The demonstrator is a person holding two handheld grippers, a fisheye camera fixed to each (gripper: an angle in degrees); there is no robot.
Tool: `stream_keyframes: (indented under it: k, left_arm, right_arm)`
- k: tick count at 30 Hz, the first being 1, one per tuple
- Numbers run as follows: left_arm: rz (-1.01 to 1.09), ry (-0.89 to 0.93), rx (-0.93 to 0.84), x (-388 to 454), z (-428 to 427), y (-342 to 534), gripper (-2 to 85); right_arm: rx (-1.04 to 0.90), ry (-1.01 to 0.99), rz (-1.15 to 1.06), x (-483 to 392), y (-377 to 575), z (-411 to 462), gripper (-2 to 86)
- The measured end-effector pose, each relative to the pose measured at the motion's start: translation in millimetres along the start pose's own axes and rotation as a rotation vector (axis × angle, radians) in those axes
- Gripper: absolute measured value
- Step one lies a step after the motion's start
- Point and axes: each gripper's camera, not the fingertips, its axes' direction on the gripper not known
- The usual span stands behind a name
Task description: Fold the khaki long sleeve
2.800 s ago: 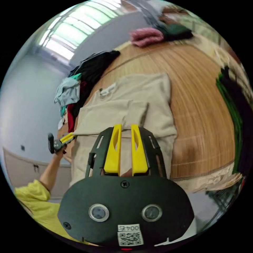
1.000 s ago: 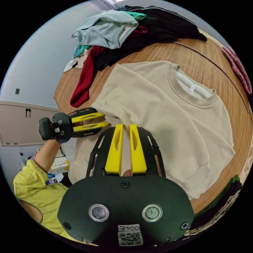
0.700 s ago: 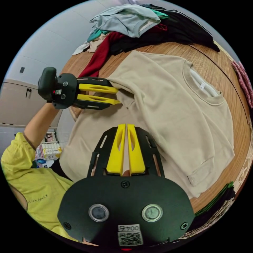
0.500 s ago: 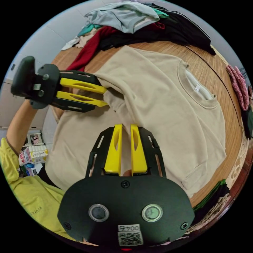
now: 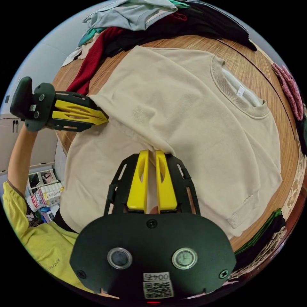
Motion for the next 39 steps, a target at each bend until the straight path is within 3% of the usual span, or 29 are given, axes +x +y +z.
stream_keyframes:
  k: [3, 12, 17, 19, 25, 28, 33, 39]
  left_arm:
    - [-0.009, -0.040, -0.031, 4, -4, 15, 0.4]
    - [-0.134, -0.075, 0.266, 21, -54, 25, 0.2]
    - [-0.172, -0.165, 0.200, 28, -35, -6, 0.1]
    - [-0.110, -0.064, 0.011, 37, 6, -11, 0.1]
    - [-0.193, -0.186, 0.223, 57, -20, 26, 0.1]
    - [-0.297, -0.278, 0.309, 65, -36, 56, 0.1]
    - [-0.435, -0.305, 0.285, 66, -21, 104, 0.1]
    - [-0.414, -0.298, 0.216, 73, 4, 113, 0.0]
  right_arm:
    - [0.045, 0.007, -0.008, 0, 18, -15, 4.8]
    - [0.297, -0.074, 0.084, 28, 135, -85, -0.4]
    - [0.433, -0.103, 0.310, 77, 215, -121, 0.5]
    - [0.470, -0.115, 0.387, 100, 242, -134, 2.2]
    - [0.624, -0.337, 0.643, 198, 320, -181, 9.7]
    - [0.606, -0.431, 0.705, 234, 330, -192, 11.3]
    - [0.473, -0.583, 0.765, 254, 327, -186, 11.3]
    - [0.486, -0.601, 0.740, 237, 326, -216, 4.6]
